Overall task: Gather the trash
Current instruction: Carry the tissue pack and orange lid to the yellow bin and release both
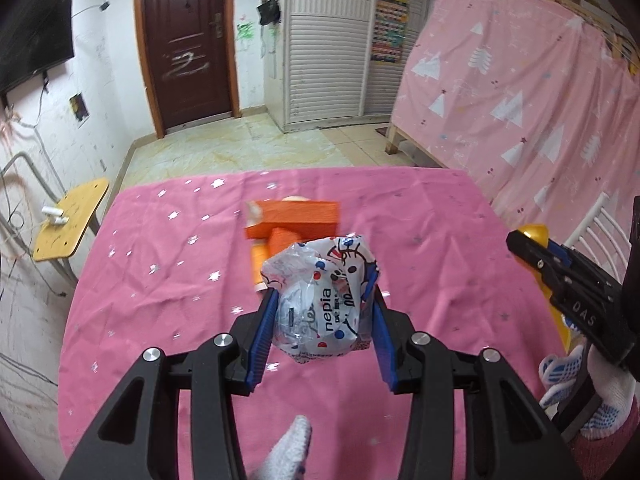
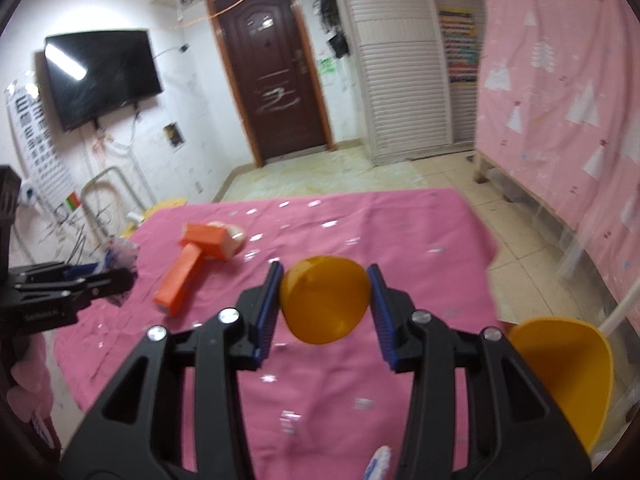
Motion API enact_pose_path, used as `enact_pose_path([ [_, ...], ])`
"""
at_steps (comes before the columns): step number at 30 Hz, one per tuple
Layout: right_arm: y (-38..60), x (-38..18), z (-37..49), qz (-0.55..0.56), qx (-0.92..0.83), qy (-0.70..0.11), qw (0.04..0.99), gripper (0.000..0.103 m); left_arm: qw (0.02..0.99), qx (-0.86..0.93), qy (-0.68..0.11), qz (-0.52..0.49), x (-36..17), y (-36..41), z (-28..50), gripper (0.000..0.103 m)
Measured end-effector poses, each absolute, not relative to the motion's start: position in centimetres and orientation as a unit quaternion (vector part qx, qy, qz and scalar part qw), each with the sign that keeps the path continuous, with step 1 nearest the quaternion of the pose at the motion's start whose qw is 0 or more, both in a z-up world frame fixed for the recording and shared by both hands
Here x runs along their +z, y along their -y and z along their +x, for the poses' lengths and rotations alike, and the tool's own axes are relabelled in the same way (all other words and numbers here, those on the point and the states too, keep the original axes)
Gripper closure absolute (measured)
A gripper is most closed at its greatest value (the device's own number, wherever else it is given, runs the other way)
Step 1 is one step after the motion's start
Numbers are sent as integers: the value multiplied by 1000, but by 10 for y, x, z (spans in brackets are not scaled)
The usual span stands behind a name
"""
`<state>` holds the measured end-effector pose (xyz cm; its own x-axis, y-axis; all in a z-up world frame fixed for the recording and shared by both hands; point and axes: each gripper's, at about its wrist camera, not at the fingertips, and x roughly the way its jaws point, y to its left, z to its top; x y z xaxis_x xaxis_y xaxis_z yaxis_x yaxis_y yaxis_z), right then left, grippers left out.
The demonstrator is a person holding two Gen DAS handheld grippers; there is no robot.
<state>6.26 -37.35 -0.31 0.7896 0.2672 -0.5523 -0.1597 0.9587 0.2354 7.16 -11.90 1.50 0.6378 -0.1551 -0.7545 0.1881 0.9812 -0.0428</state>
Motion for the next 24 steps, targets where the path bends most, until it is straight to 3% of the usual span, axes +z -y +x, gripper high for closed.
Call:
enact_pose_path([
  [24, 554, -28, 14, 196, -68, -258, 944, 62, 890, -199, -396, 105, 32, 271, 53, 67],
])
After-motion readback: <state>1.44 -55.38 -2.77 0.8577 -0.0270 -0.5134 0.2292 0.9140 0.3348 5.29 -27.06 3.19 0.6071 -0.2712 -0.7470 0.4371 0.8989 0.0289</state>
